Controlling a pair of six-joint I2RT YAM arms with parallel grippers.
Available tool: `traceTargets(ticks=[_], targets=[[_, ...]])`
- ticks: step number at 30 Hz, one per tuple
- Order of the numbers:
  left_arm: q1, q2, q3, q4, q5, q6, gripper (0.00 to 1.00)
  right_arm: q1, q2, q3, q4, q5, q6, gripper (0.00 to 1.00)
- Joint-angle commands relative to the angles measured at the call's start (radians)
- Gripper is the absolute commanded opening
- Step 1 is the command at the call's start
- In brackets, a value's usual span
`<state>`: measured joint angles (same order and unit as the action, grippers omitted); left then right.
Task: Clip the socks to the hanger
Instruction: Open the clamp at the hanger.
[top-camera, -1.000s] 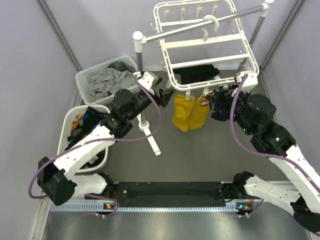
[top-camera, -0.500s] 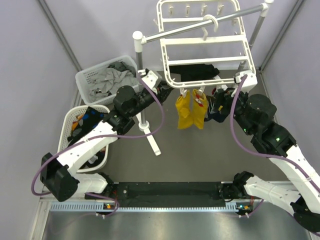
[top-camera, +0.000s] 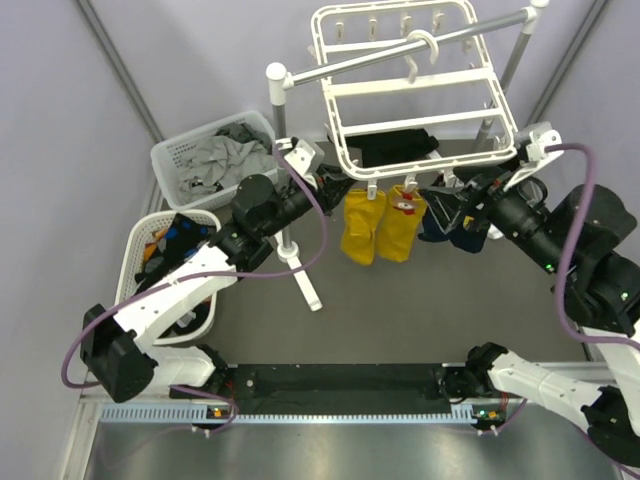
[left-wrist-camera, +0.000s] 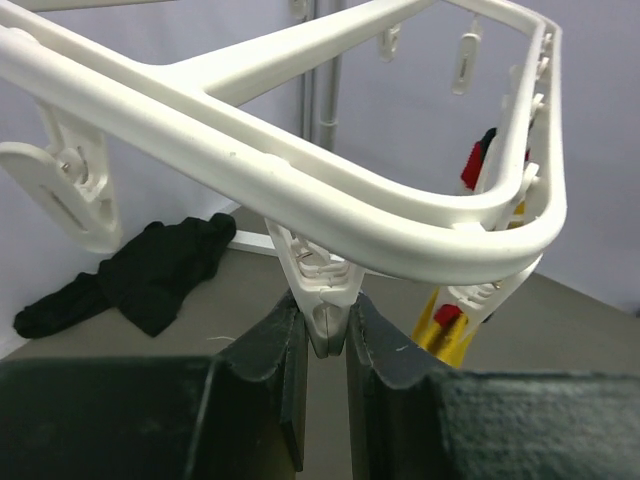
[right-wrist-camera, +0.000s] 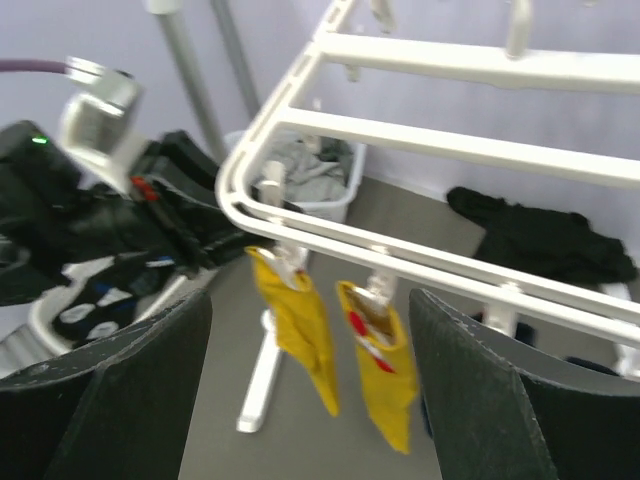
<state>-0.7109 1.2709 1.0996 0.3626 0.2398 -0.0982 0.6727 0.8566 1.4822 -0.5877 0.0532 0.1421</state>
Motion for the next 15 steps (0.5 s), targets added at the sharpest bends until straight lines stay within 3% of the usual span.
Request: traceTargets(ticks=[1, 9, 15], targets=[[-0.093, -0.021, 0.0, 0.067, -0.106, -0.037, 0.0, -0.004, 0.044, 0.09, -0.047, -0.191, 0.063, 0.78], [-0.258, 0.05, 0.039, 0.062, -0.313, 0.015, 0.0, -0.005, 0.111, 0.113, -0.098, -0.337, 0.142, 0.78], [-0.335, 0.11, 0.092, 0.076, -0.425, 0.071, 0.0, -0.004, 0.108, 0.046, -0.077, -0.287, 0.192, 0.75]])
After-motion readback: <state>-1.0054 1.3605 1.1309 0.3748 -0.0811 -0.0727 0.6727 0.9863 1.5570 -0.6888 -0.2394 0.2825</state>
